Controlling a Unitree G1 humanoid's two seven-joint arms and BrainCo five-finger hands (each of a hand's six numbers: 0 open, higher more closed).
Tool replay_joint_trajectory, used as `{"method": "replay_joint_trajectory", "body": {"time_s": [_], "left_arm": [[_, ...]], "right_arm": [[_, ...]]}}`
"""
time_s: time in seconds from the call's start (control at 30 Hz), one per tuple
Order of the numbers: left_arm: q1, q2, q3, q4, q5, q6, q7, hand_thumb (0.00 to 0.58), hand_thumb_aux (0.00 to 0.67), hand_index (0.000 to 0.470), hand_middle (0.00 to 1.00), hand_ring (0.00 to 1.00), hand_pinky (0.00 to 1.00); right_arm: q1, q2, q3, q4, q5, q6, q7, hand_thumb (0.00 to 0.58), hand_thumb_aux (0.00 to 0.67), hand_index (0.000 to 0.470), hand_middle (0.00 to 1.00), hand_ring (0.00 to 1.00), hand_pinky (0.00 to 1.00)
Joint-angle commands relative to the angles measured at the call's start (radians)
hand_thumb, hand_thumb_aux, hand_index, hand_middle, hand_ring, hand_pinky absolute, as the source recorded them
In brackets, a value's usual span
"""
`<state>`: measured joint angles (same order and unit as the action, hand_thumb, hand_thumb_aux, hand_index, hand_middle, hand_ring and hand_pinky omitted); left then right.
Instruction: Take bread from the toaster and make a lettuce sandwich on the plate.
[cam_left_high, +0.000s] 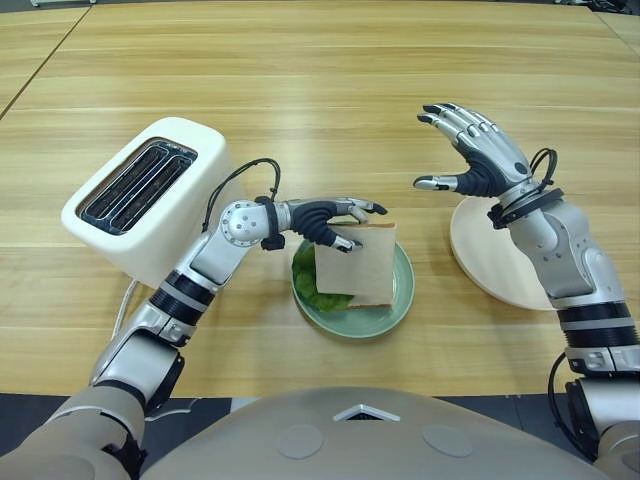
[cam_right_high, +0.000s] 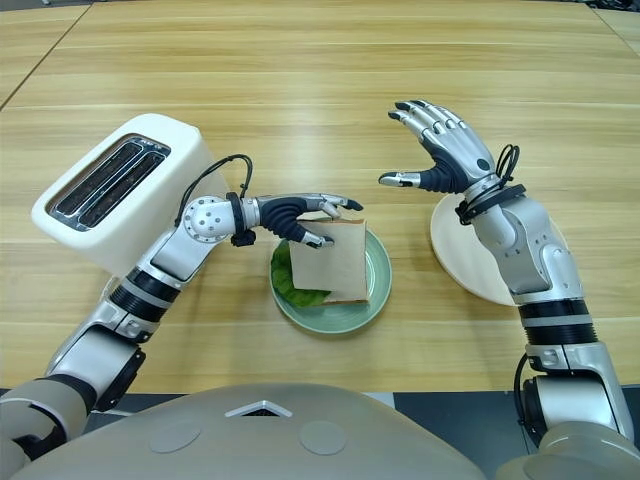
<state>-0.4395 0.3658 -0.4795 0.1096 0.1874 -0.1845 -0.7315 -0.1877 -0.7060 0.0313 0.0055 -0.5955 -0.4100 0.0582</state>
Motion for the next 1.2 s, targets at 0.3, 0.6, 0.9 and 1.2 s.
{"method": "replay_joint_trajectory", "body": {"time_s": [0.3, 0.6, 0.9, 1.2], "left_arm": [[-0.026, -0.03, 0.055, -0.025, -0.068, 0.394, -0.082, 0.58, 0.67, 0.47, 0.0, 0.0, 0.0], [-0.005, -0.017, 0.013, -0.038, -0.054, 0.47, -0.135, 0.58, 0.67, 0.47, 0.0, 0.0, 0.0], [0.007, -0.022, -0.037, 0.004, 0.017, 0.352, -0.074, 0.58, 0.67, 0.47, 0.0, 0.0, 0.0], [0.026, -0.011, -0.058, 0.001, 0.022, 0.3, -0.086, 0.58, 0.67, 0.47, 0.0, 0.0, 0.0]], "right_arm": [[0.02, -0.013, 0.0, 0.003, 0.018, -0.048, 0.035, 0.0, 0.0, 0.0, 0.0, 0.0, 0.0], [0.03, -0.012, 0.003, -0.008, 0.014, -0.056, 0.052, 0.0, 0.0, 0.0, 0.0, 0.0, 0.0], [0.131, -0.016, 0.009, -0.231, 0.253, -0.113, 0.19, 0.0, 0.0, 0.0, 0.0, 0.0, 0.0], [0.234, -0.056, 0.106, -0.322, 0.369, -0.093, 0.417, 0.0, 0.0, 0.0, 0.0, 0.0, 0.0]]}}
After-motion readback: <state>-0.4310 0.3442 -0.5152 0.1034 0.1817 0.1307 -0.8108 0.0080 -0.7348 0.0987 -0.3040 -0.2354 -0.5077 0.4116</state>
